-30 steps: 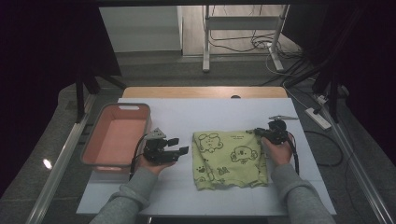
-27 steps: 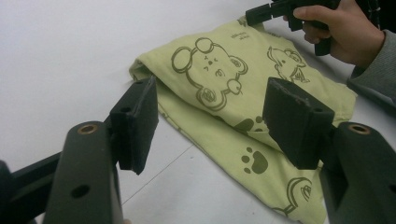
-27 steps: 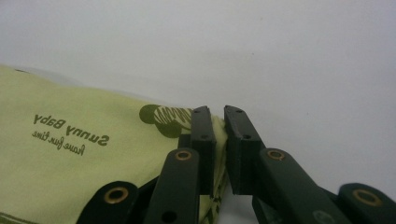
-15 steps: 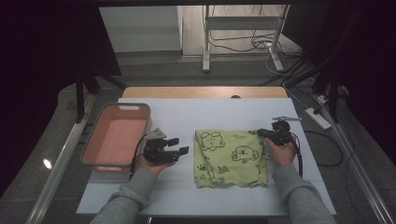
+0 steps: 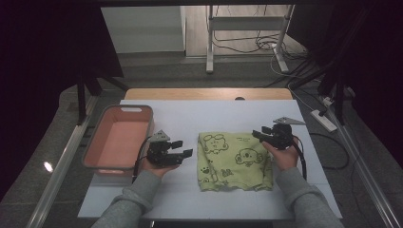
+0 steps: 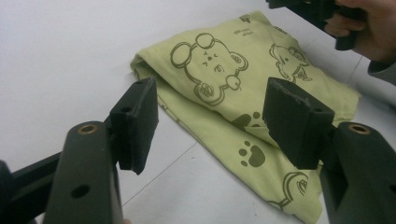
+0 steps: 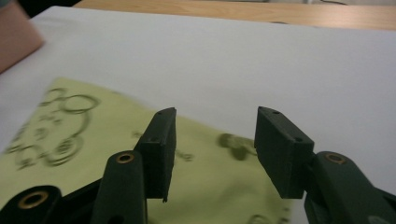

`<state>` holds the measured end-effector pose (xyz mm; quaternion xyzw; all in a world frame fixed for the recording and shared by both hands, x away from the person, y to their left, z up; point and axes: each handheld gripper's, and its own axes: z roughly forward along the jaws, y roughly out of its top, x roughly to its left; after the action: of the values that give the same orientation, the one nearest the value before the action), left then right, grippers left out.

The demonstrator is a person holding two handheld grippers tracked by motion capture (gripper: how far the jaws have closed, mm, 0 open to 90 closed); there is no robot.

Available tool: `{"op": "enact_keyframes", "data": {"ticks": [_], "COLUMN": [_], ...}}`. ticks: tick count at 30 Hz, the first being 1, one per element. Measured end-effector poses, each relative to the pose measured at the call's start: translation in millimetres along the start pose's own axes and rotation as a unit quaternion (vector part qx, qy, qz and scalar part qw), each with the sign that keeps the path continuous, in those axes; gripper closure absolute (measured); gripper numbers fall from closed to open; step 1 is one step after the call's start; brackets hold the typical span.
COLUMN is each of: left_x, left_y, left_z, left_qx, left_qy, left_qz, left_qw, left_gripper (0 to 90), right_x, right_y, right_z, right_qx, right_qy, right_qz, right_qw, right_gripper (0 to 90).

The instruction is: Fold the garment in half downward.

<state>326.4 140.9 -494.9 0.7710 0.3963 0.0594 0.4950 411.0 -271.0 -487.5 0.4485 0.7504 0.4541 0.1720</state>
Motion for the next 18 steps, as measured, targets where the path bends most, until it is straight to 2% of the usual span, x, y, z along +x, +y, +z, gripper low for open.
{"op": "enact_keyframes", "data": {"ticks": [2,3,6,8,10,18], "left_x": [0.1,0.1,0.1,-0.1,-0.4,0.5], "left_y": [0.0,0.0,0.1,0.2,0.4,0.7], "left_z": [0.0,0.1,1.0,1.8,2.5,4.0], "left_qx": [0.0,0.0,0.001,0.002,0.003,0.004], "left_qy": [0.0,0.0,0.0,-0.001,-0.001,-0.003], "left_qz": [0.0,0.0,-0.001,0.0,0.001,-0.001], "left_qw": [1.0,1.0,1.0,1.0,1.0,1.0], "left_gripper": [36.1,36.1,36.1,36.1,36.1,36.0], "right_x": [10.2,10.2,29.2,33.6,45.7,64.7], "right_y": [1.0,1.0,-1.2,-2.5,-6.4,-21.6], "right_z": [-6.8,-6.8,-18.7,-20.6,-25.1,-33.4], "right_qx": [-0.008,-0.008,-0.012,-0.011,-0.009,0.009], "right_qy": [0.015,0.015,0.039,0.045,0.059,0.08], "right_qz": [-0.01,-0.01,-0.026,-0.029,-0.038,-0.049], "right_qw": [0.9998,0.9998,0.9988,0.9985,0.9975,0.9956], "right_gripper": [48.6,48.6,47.3,46.9,46.2,44.3]}}
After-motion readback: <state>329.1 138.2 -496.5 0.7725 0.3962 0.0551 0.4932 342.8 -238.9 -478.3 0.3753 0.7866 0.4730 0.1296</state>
